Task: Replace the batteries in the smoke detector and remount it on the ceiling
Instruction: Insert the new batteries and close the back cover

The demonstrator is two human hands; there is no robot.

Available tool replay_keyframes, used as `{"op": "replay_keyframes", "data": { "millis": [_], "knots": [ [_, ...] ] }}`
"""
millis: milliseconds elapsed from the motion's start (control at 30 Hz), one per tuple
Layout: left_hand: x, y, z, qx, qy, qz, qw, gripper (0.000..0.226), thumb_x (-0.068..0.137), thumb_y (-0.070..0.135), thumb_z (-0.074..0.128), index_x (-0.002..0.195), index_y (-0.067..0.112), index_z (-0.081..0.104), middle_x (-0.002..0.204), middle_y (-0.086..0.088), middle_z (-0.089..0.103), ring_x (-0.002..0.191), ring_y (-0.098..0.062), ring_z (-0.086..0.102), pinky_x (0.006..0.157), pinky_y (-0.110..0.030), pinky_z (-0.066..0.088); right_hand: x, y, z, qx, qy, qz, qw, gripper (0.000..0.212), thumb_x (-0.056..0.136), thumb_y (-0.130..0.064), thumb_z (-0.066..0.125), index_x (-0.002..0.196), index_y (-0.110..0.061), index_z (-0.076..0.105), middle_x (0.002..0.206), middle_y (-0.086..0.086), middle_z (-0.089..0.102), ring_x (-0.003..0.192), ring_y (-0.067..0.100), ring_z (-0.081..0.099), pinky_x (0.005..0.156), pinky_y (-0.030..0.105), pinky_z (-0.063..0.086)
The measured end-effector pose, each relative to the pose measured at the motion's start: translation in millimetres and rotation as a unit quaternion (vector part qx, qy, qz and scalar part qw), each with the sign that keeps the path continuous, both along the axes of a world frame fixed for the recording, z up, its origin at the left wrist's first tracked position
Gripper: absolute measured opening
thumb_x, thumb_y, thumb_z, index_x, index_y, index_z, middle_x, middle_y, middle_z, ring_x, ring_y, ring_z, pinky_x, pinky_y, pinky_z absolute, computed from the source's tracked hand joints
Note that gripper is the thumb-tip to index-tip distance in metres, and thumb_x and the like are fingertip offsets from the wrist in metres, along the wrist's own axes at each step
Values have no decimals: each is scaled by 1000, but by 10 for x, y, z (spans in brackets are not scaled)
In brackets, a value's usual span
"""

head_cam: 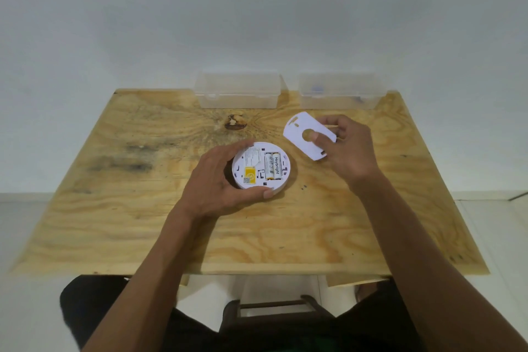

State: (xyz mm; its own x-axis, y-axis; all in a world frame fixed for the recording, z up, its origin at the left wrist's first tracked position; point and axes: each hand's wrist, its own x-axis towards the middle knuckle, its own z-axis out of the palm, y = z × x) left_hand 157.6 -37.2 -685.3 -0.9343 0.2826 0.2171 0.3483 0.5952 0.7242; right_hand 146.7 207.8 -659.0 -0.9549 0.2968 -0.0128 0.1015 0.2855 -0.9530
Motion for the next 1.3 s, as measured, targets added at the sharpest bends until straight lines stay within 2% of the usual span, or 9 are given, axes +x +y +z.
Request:
{"op": "replay_keyframes", "data": {
  "millis": [133, 233, 333, 467, 567, 800, 1000, 1133, 1300],
  "knots": [
    [15, 11, 92, 19, 16, -36, 999, 89, 51, 68, 80, 130, 30, 61, 103, 32, 64, 96, 13, 58, 82, -12, 46, 80, -103, 274, -37, 7, 132, 990, 30, 78, -10, 82, 107, -10, 73, 98, 7, 72, 70, 8, 69, 59, 21, 54],
    [19, 29, 139, 32, 14, -53, 998, 72, 55, 59, 84, 119, 39, 58, 101, 35, 64, 92, 14, 59, 74, -7, 45, 70, -229, 319, 82, -16, 234, 969, 28, 78, -14, 82, 106, -14, 75, 101, -1, 74, 85, 12, 71, 73, 28, 58],
    [8, 8, 83, 26, 18, -27, 999, 93, 49, 67, 81, 129, 25, 62, 105, 33, 61, 98, 24, 54, 82, -3, 41, 23, -318, 294, 208, -11, 255, 944, 26, 79, -24, 81, 104, -20, 77, 107, -7, 75, 93, 6, 68, 88, 34, 57],
    [-8, -3, 60, 25, 11, -37, 999, 94, 51, 69, 80, 130, 23, 62, 108, 34, 59, 98, 22, 56, 84, -6, 44, 23, -337, 384, 290, -24, 308, 906, 60, 69, -48, 84, 121, -22, 70, 114, -8, 69, 93, 3, 57, 69, 12, 40],
    [-5, 1, 70, 31, 12, -38, 999, 88, 53, 67, 81, 128, 24, 62, 107, 32, 61, 98, 19, 57, 85, -8, 46, 32, -365, 452, 340, -35, 333, 879, 79, 63, -50, 87, 131, -20, 63, 120, -6, 61, 98, 9, 53, 68, 15, 40],
    [-10, -1, 73, 46, 12, -48, 998, 87, 53, 64, 84, 127, 22, 63, 108, 27, 66, 98, 11, 62, 84, -14, 50, 55, -376, 444, 370, 26, 339, 865, 62, 75, -46, 80, 130, -21, 64, 130, -3, 60, 103, 6, 44, 75, 22, 35],
    [-40, -11, 33, 28, 3, -39, 999, 97, 49, 68, 83, 132, 24, 60, 115, 15, 69, 103, 0, 65, 90, -28, 54, 19, -448, 253, 361, 55, 382, 849, 47, 77, -51, 76, 118, -28, 71, 109, -14, 60, 99, 17, 49, 77, 30, 37],
    [-41, -15, 49, 34, -2, -45, 998, 94, 50, 68, 83, 130, 23, 61, 113, 14, 70, 100, -1, 65, 88, -25, 53, -9, -431, 259, 383, 34, 370, 845, 48, 82, -47, 74, 124, -26, 67, 134, -4, 56, 109, 12, 35, 91, 37, 41],
    [-40, -13, 45, 23, 1, -38, 999, 98, 48, 71, 80, 131, 23, 60, 111, 18, 67, 99, 0, 64, 88, -23, 52, -22, -405, 272, 388, 28, 392, 834, 46, 81, -44, 75, 123, -27, 68, 132, -5, 56, 105, 13, 33, 90, 38, 40]
  ]
}}
